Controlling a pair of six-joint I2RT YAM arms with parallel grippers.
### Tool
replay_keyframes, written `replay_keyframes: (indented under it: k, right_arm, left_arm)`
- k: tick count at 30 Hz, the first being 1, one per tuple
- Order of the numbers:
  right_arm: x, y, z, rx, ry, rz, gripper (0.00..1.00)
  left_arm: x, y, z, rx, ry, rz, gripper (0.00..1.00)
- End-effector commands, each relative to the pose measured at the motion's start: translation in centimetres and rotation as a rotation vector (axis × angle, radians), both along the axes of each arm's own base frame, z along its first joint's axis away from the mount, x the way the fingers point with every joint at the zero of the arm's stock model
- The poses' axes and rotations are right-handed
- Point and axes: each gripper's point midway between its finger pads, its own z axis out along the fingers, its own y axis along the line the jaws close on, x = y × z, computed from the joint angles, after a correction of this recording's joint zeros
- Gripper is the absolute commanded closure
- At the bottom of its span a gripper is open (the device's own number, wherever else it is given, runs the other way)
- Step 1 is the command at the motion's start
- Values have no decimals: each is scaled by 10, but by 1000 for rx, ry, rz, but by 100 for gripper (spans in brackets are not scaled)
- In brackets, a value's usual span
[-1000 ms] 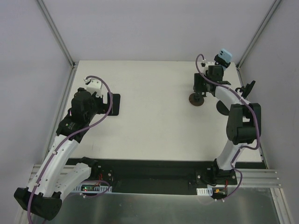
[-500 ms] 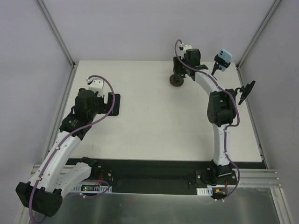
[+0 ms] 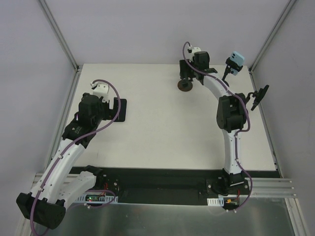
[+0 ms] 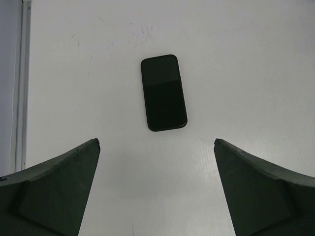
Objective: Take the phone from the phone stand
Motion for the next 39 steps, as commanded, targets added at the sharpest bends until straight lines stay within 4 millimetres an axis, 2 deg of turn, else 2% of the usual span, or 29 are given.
replay_keyframes:
  k: [1, 3, 4, 6, 7, 8, 9, 10, 11, 12, 13, 14, 15, 16, 17, 18, 19, 20, 21, 22, 24, 27, 31, 33, 36, 39]
  right_arm:
    - [-16, -10, 101, 29, -158, -11, 4]
    - [-29, -18, 115, 16, -174, -25, 4]
    - [-45, -26, 127, 9, -184, -37, 4]
    - [-59, -44, 143, -18, -208, -93, 4]
    - [-77, -54, 152, -21, -216, -111, 4]
    - [-85, -61, 158, -22, -222, -133, 4]
    - [-94, -77, 159, -33, -218, -191, 4]
    - [-109, -89, 182, -22, -255, -227, 4]
    - [-120, -100, 174, -35, -231, -267, 4]
    - [-131, -122, 173, -60, -211, -339, 4]
    - [-146, -134, 188, -58, -231, -377, 4]
    - [-156, -146, 184, -76, -215, -411, 4]
    - [-168, -167, 184, -111, -199, -477, 4]
    - [-183, -179, 197, -113, -227, -515, 4]
    - [-193, -190, 191, -130, -215, -549, 4]
    - [-205, -212, 194, -159, -219, -633, 4]
    - [-219, -224, 207, -162, -251, -681, 4]
    - [-228, -235, 210, -172, -259, -728, 4]
    - [-240, -256, 208, -208, -252, -812, 4]
    - [-250, -265, 215, -209, -266, -849, 3]
    - [-264, -286, 212, -220, -247, -926, 1]
    - [-273, -305, 202, -206, -216, -971, 5]
    - [-267, -315, 177, -71, -136, -983, 14]
    - [-262, -314, 164, 10, -95, -956, 18]
    - [-253, -311, 146, 45, -45, -925, 29]
    - [-249, -311, 135, 67, -9, -903, 34]
  left_arm:
    - [1, 5, 12, -4, -54, 17, 1]
    - [-1, 6, 17, -9, -70, 19, 1]
    - [-2, 6, 18, -11, -71, 17, 1]
    - [-3, 5, 23, -21, -88, 15, 1]
    - [-4, 5, 23, -24, -89, 13, 1]
    - [-5, 5, 26, -28, -97, 10, 1]
    - [-5, 5, 27, -32, -103, 10, 1]
    - [-6, 5, 29, -35, -109, 10, 1]
    - [-7, 5, 30, -38, -111, 11, 1]
    - [-7, 5, 30, -38, -113, 9, 1]
    - [-7, 5, 31, -40, -116, 12, 1]
    - [-8, 5, 32, -42, -120, 10, 1]
    - [-8, 6, 33, -44, -123, 14, 1]
    - [-9, 5, 33, -45, -123, 13, 1]
    - [-9, 5, 33, -46, -124, 13, 1]
    - [-9, 5, 34, -48, -125, 12, 1]
    - [-9, 5, 34, -48, -127, 12, 1]
    - [-9, 5, 34, -50, -127, 11, 1]
    - [-10, 4, 34, -54, -126, 6, 1]
    - [-10, 3, 34, -57, -127, 5, 1]
    - [-11, 2, 36, -63, -130, 1, 1]
    - [-12, 1, 39, -72, -140, -9, 1]
    - [-16, 0, 41, -79, -151, -22, 1]
    - [-17, -1, 42, -85, -157, -28, 1]
    - [-19, -2, 46, -91, -168, -35, 1]
    - [-20, -2, 47, -93, -172, -37, 1]
